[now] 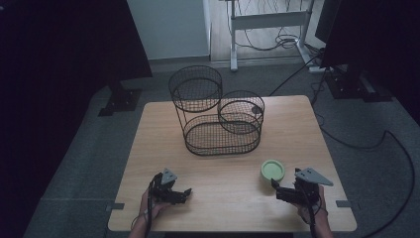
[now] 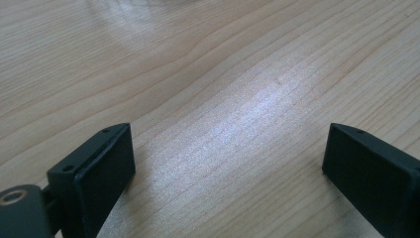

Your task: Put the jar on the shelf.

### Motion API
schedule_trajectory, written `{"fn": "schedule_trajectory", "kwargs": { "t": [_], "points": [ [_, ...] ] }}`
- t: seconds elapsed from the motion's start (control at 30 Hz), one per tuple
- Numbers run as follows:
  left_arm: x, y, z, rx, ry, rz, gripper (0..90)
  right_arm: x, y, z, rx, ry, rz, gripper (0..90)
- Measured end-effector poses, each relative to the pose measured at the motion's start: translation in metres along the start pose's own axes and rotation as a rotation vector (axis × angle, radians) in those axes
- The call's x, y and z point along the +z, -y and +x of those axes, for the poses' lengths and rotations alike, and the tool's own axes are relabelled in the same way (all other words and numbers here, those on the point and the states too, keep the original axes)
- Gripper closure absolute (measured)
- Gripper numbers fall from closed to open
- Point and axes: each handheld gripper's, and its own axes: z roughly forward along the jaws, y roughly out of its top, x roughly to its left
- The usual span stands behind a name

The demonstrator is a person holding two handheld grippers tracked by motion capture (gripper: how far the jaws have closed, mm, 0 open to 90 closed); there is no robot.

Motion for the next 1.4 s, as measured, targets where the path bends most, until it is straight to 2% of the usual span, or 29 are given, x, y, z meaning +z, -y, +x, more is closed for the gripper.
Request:
{"fn": "schedule_trajectory", "kwargs": {
  "t": [1.0,1.4],
  "points": [
    [0.001,0.0,0.0,0.0,0.001,0.0,5.2,0.02,-0.002,0.012,-0.027,-0.02,0.031,3.3],
    [0.001,0.0,0.0,-0.001,0.001,0.0,5.2,0.038,0.001,0.015,-0.037,0.013,0.068,2.9]
  ]
}}
